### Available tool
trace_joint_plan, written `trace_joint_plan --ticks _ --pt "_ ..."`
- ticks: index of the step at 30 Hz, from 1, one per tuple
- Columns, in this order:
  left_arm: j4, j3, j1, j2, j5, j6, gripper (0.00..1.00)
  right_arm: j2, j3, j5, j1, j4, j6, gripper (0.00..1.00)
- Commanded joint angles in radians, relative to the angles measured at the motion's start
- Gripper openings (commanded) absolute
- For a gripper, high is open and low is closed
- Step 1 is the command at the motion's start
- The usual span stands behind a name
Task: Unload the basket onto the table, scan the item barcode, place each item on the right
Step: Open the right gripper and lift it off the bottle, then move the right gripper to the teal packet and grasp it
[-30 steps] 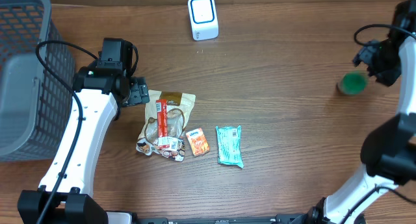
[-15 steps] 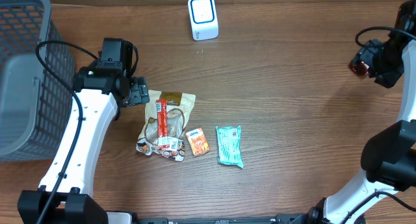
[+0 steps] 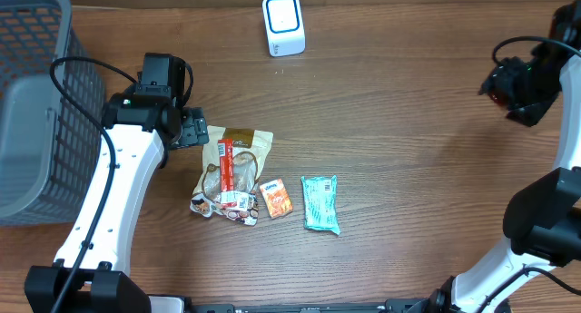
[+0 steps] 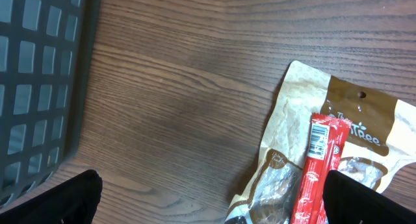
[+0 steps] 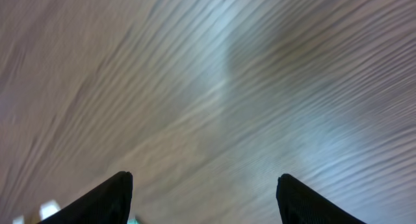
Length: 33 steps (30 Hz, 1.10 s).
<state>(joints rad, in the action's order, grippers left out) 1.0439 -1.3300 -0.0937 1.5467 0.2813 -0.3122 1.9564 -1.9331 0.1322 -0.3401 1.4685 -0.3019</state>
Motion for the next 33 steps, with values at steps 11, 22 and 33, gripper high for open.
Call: trace_joint_plan --ticks 11,22,33 --pt "-0.002 0.0 -0.005 0.003 0.007 0.001 1.0 -0.002 0.143 0.114 0.468 0.111 0.09 0.72" --pt "-0.002 0.0 -0.005 0.003 0.007 0.001 1.0 -0.002 0.389 0.027 0.954 0.003 -0.073 0.71" --pt "-0.002 0.0 -0.005 0.003 0.007 0.001 1.0 -0.002 0.512 -0.1 1.185 -0.138 -0.275 0.72"
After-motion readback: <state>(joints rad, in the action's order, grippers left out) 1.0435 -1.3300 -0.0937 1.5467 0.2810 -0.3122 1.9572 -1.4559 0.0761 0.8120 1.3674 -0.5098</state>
